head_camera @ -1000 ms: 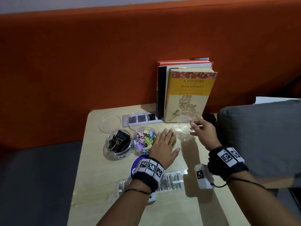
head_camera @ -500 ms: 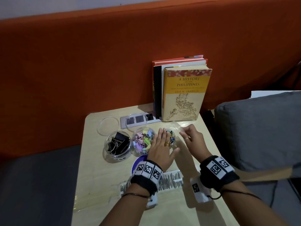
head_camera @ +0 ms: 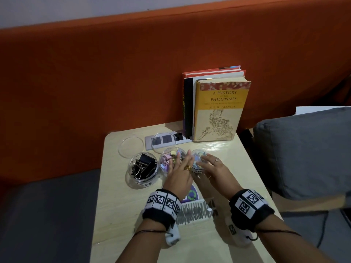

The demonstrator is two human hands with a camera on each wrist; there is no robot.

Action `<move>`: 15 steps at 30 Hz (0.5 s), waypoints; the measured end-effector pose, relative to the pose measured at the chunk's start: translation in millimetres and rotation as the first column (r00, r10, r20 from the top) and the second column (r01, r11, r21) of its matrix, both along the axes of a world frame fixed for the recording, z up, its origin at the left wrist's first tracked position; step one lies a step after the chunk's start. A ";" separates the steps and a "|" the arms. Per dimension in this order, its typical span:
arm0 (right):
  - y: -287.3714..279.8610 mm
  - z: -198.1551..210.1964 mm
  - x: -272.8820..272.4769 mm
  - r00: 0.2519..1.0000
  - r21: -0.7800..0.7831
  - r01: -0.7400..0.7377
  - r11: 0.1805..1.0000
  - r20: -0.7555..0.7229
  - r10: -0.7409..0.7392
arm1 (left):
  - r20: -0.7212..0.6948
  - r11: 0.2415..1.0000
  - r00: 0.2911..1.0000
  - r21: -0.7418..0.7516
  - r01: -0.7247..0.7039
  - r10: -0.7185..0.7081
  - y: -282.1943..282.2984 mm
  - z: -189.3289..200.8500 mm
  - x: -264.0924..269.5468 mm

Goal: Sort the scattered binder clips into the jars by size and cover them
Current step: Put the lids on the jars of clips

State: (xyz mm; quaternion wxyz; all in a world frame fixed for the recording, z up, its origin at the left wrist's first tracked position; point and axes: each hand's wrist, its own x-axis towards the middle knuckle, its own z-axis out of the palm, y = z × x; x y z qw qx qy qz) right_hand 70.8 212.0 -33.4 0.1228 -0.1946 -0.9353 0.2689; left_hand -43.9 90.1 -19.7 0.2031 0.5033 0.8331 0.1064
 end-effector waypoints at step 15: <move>16.5 18.8 -14.0 0.973 -0.050 -0.031 0.998 0.228 0.042 | -0.276 0.986 0.960 -0.168 0.004 -0.051 15.6 22.0 6.5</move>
